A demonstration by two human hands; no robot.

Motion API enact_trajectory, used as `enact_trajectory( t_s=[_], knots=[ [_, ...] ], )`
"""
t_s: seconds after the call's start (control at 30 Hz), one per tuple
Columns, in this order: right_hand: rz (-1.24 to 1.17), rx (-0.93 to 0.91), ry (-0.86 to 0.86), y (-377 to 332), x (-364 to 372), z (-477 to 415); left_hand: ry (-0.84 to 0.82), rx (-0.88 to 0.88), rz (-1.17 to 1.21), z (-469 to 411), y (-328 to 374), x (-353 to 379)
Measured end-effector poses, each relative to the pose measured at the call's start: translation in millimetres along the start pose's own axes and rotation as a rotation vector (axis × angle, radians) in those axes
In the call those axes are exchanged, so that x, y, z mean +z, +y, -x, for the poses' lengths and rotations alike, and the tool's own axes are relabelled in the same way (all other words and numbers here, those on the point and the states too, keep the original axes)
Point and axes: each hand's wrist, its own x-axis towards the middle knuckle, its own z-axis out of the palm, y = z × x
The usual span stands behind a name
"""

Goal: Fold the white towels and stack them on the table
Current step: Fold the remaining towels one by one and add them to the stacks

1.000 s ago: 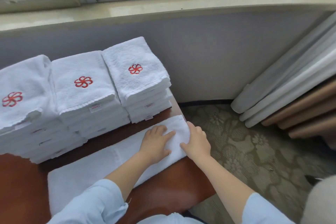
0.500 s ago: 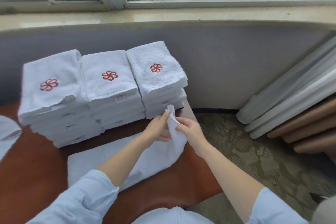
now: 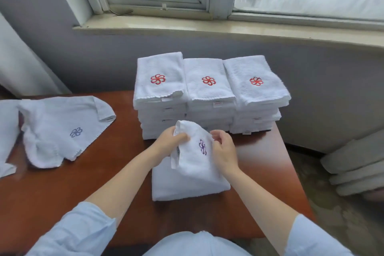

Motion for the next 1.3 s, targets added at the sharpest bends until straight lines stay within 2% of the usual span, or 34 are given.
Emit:
enact_trajectory(
  t_s=[0.17,0.4,0.47,0.53,0.63,0.7,0.73,0.8,0.9,1.0,1.13,1.23,1.3],
  knots=[
    [0.298,-0.104,-0.155,7.6,51.8,23.7,0.046,-0.097,0.004,6.4,-59.8,-51.9],
    [0.744,-0.193,-0.288,28.6,86.3,39.5,0.093,-0.182,-0.079,-6.2,-122.8,-82.6],
    [0.829,-0.152,-0.363,38.3,91.5,40.7,0.129,-0.168,-0.203,-8.9,-132.1,-85.4],
    [0.887,-0.124,-0.408,44.5,96.1,38.6,0.162,-0.12,-0.432,-8.8,-133.3,-85.2],
    [0.94,-0.092,-0.428,48.2,101.4,32.8,0.182,0.151,-0.871,-10.2,-136.9,-83.8],
    [0.965,-0.083,-0.438,49.5,103.3,30.9,0.062,0.345,-1.077,-13.1,-140.3,-86.8],
    [0.975,-0.078,-0.444,50.3,103.8,30.9,-0.042,0.379,-1.116,-14.7,-141.9,-90.1],
    [0.994,-0.076,-0.453,51.3,104.3,31.4,-0.225,0.321,-1.101,-17.4,-143.1,-96.4],
    [1.025,-0.077,-0.47,50.6,103.4,31.7,-0.37,0.224,-1.09,-23.4,-137.5,-103.6],
    [1.026,-0.084,-0.5,46.8,99.8,32.1,-0.401,0.191,-1.188,-26.5,-130.5,-105.6],
    [0.973,-0.116,-0.466,44.4,92.6,44.0,-0.349,0.226,-1.399,-22.3,-130.1,-94.2],
    [0.902,-0.13,-0.348,47.9,87.3,62.6,-0.367,0.196,-1.462,-17.4,-132.5,-83.1],
    [0.886,-0.064,-0.225,51.7,83.3,76.4,-0.402,0.153,-1.406,-14.3,-132.5,-75.3]
  ],
)
